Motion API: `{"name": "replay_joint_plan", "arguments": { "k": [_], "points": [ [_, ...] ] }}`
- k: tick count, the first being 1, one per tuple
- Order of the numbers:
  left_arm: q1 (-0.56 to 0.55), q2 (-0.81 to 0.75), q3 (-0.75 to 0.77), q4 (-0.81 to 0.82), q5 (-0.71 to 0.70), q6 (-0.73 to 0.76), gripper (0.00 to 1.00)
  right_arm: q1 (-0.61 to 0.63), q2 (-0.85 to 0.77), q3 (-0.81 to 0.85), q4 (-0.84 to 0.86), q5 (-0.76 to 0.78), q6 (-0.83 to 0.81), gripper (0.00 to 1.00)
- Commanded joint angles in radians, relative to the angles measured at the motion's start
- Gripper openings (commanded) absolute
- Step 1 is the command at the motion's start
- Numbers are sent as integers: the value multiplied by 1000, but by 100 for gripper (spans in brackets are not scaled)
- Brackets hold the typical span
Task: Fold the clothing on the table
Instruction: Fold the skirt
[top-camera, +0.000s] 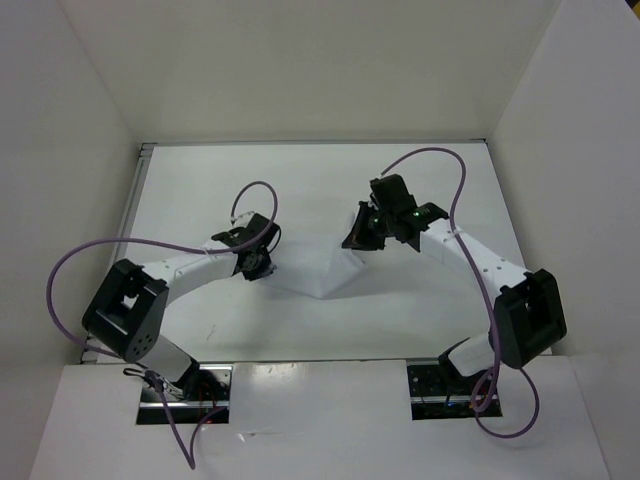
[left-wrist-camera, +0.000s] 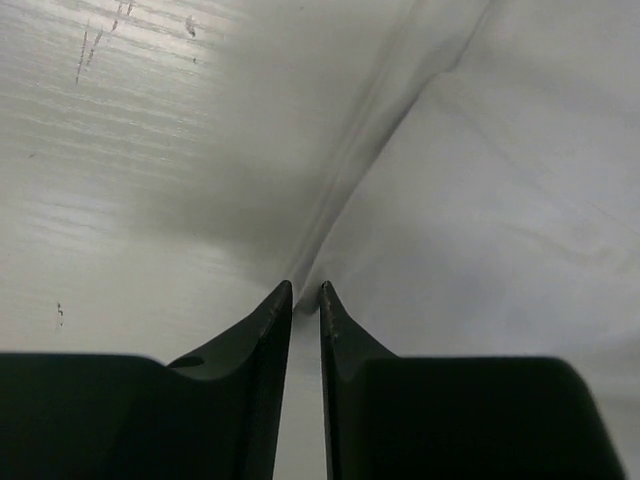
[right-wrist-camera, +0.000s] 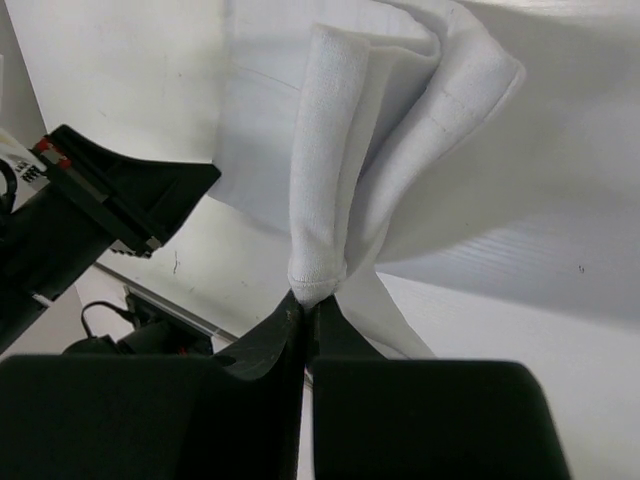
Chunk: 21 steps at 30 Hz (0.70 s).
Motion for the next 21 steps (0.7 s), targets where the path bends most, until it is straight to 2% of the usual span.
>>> {"name": "replay_joint_plan", "arguments": {
  "k": [1,10,21],
  "points": [
    [14,40,-26,37,-34,-27,24,-3,27,66,-5,4,-15,0],
    [-7,123,-50,133,79,-37,21,6,85,85,13,-5,-15,0],
    [-53,79,-59,167,168,-47,21,58,254,198,44,-25,-6,0]
  ]
}}
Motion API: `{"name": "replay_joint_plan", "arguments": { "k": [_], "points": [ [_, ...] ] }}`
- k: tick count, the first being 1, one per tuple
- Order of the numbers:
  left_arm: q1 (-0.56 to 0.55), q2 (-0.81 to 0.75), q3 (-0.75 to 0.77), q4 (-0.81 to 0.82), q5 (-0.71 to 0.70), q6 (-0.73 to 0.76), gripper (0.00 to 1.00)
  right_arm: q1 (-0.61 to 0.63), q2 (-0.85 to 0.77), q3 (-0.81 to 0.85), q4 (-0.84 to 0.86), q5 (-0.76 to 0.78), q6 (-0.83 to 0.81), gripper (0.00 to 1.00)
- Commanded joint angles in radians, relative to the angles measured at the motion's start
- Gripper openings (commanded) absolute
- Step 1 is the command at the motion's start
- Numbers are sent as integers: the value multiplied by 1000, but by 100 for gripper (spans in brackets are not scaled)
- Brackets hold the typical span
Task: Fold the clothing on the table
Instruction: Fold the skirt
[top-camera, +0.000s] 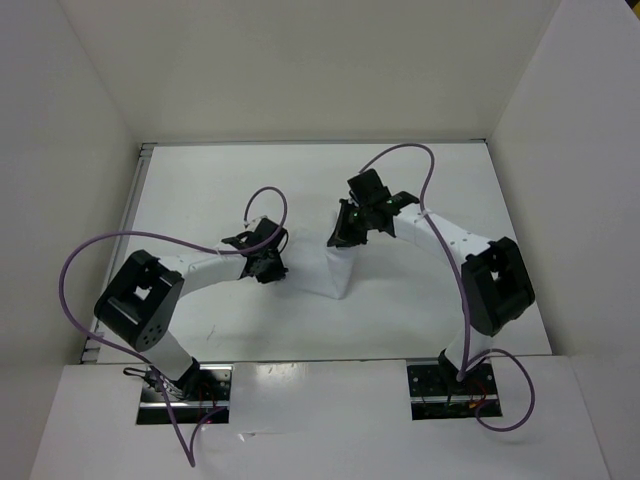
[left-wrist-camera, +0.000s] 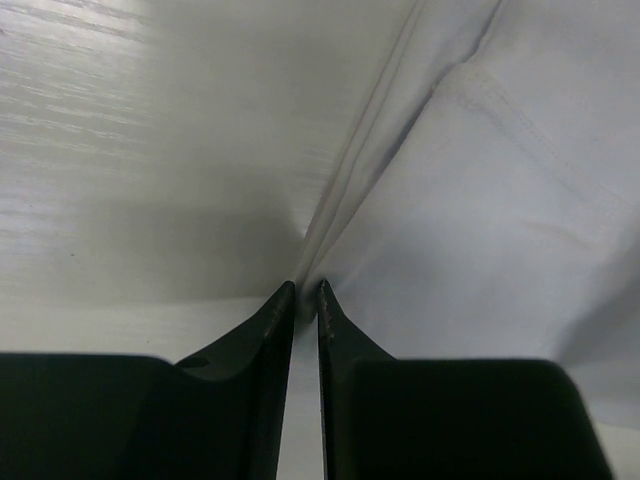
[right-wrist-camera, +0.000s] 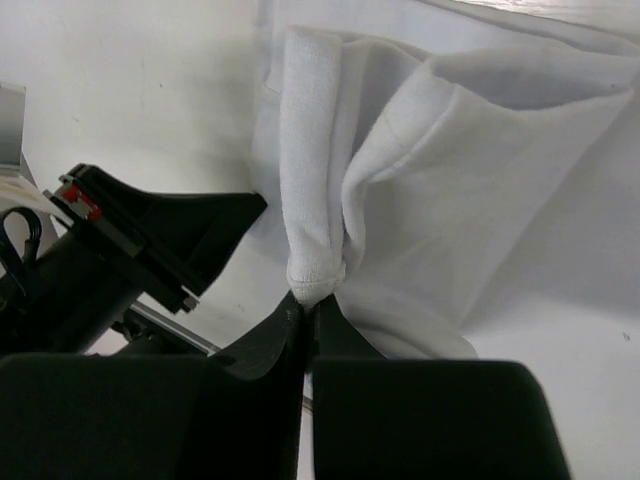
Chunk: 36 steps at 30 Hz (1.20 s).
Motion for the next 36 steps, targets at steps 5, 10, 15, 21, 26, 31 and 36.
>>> {"name": "replay_joint_plan", "arguments": {
  "k": [5,10,15,21,26,31,36],
  "points": [
    [-31,-44,-21,5,75,-34,21,64,130,122,60,-19,7,0],
    [-31,-53,-21,-5,75,-34,21,92,220,182,79,-28,16,0],
    [-31,-64,-30,-5,75,-34,21,121,266,219,97,-40,34,1],
    [-31,-82,-30,-14,75,-34,21,142,314,262,97,-49,43,1],
    [-31,-92,-39,-14,75,-43,21,151,344,280,106,-60,53,1],
    [-31,-92,-39,-14,66,-43,21,170,364,281,115,-83,53,2],
    [-31,-92,-39,-38,54,-43,21,179,358,281,149,-199,62,36]
  ]
}}
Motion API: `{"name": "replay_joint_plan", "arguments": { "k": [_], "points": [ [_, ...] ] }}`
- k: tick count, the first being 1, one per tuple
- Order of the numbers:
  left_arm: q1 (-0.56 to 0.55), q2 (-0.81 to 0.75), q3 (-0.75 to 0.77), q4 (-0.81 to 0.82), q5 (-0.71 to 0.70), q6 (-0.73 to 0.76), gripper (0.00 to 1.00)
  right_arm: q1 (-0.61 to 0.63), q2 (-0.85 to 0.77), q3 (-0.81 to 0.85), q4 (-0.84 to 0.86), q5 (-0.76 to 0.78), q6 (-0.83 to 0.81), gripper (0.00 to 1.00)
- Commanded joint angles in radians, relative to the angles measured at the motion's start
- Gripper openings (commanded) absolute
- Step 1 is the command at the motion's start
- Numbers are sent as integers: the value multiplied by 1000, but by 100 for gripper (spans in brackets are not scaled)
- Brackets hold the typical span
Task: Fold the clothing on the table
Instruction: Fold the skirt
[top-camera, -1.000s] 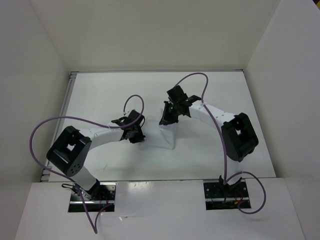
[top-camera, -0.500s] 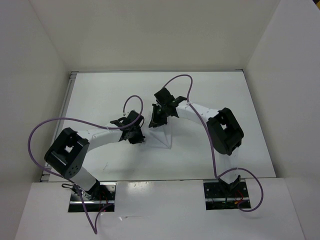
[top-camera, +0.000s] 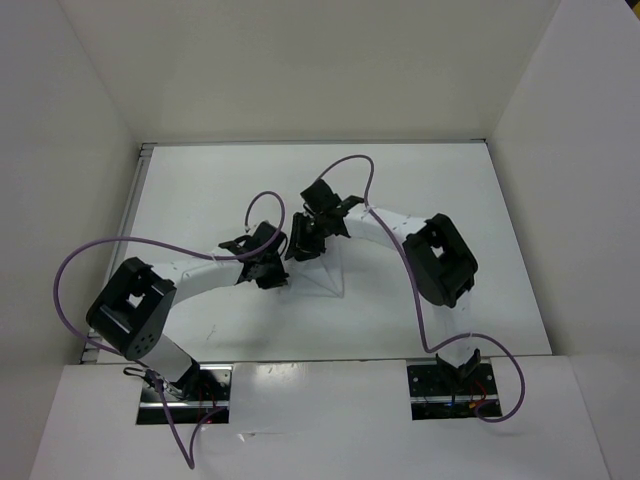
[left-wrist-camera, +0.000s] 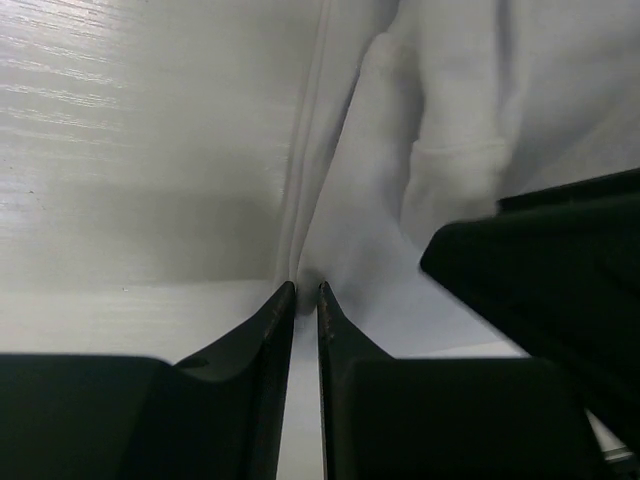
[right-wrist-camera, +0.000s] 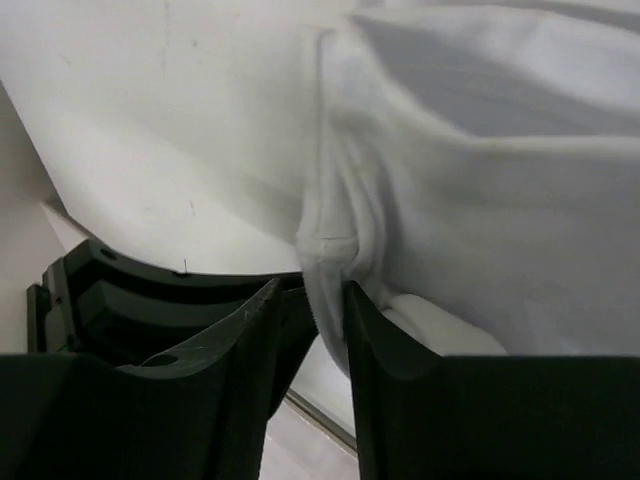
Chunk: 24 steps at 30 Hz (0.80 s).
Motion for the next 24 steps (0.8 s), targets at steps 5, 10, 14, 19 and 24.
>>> {"name": "replay_joint_plan", "arguments": {
  "k": [5,10,14,19,24],
  "points": [
    [6,-116,35,-111,-82,3,21,44,-127,15,75,-111,32,43],
    [29,-277,55,-199,-120,21,23,44,-290,-15,63,-84,53,43],
    [38,-327,66,-230,-120,31,24,32,-343,-25,14,-19,32,46],
    [38,-352,66,-230,-100,31,24,-2,-330,-63,29,-32,10,46],
    [38,-308,90,-164,-45,76,25,-2,-287,-45,-41,123,-39,30]
  ]
}}
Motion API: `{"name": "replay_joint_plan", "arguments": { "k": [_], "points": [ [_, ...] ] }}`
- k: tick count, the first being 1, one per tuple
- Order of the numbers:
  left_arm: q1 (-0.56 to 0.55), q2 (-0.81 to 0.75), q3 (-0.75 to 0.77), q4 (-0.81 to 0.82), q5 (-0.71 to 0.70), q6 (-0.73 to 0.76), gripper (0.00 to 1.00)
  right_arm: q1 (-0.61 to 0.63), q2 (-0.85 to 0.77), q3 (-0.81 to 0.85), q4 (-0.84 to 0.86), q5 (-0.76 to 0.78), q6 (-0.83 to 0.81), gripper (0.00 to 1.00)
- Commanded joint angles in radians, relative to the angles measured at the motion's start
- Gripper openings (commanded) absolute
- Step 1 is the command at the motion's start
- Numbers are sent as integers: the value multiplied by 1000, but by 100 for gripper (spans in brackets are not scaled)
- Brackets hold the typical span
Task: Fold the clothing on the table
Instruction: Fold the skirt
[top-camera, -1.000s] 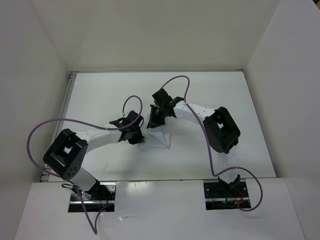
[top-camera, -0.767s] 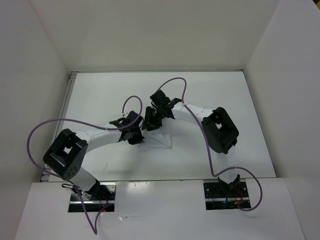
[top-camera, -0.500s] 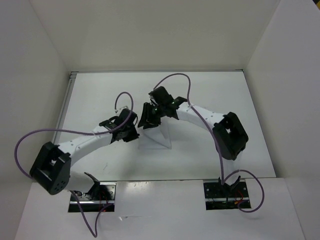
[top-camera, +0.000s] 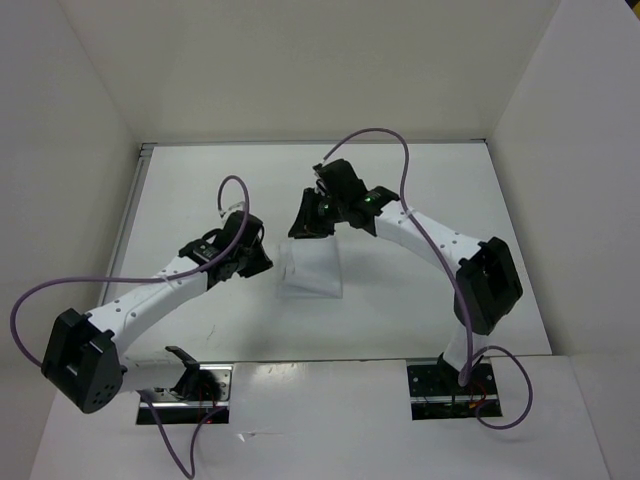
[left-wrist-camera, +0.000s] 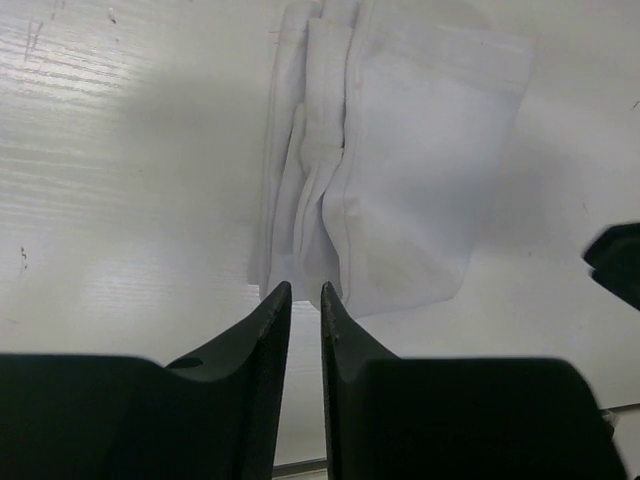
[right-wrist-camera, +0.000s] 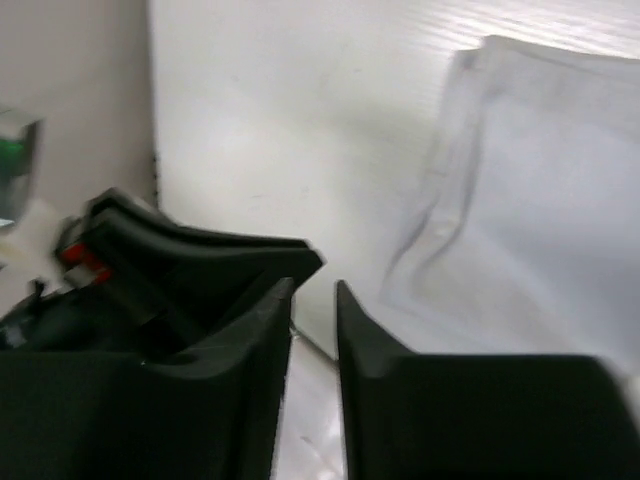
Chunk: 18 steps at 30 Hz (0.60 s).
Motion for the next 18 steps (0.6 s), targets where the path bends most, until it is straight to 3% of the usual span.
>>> {"name": "replay_joint_plan", "arguments": {
  "k": [1,6,18],
  "points": [
    [5,35,41,54,51,56,25,-4,34,-21,-52,133,-43,22],
    [5,97,113,72,61,78,25,-4,98,-125,44,86,-43,7],
    [26,65,64,72,51,76,25,145,209,-185,155,0,21,5]
  ]
}}
